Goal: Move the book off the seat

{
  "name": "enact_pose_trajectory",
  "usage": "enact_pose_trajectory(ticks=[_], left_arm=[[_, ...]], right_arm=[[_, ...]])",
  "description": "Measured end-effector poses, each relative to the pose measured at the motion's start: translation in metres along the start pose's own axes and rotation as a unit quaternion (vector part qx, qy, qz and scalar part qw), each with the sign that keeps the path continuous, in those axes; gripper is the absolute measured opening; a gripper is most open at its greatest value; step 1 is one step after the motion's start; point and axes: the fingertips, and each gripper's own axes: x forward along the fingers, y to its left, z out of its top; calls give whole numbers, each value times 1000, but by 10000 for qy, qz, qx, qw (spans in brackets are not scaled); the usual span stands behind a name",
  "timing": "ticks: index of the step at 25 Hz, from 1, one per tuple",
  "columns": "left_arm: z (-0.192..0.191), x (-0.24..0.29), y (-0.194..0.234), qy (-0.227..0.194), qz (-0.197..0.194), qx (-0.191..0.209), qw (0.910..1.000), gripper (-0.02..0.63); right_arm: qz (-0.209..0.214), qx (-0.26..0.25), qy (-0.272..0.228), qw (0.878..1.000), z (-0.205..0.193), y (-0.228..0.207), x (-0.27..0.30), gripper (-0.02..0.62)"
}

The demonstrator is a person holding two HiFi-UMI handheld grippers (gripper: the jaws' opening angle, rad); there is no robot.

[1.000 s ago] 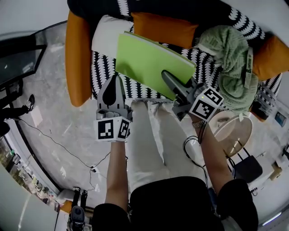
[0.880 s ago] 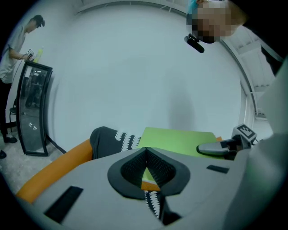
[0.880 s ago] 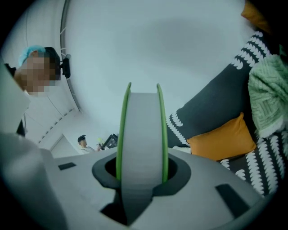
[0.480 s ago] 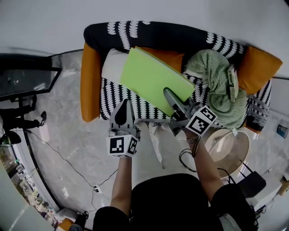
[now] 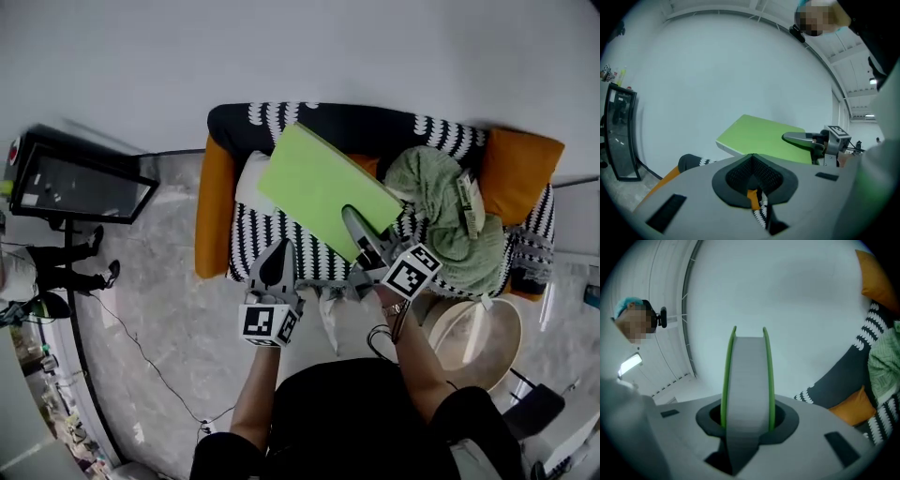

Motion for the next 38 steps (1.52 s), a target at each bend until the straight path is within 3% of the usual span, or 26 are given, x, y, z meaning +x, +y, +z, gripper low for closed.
enact_pose_trajectory(ticks=[14,26,32,38], left_arm=[[86,-74,-13,-745,266,276,9965,10],[163,-118,-28,-1477,113,599,9872,11],[194,-135,-14,-1773,44,725,9815,11],[203,-137,6,-1870,-202,695,9797,11]], right_arm=[[718,-113,-496,9961,40,104,-15,133],[1285,-633,-900,9856,82,196,-29,133],[1396,-975,-981,9805,83,228,-31,133],[1130,-1234,-1450,9752,91,237,-38,133]])
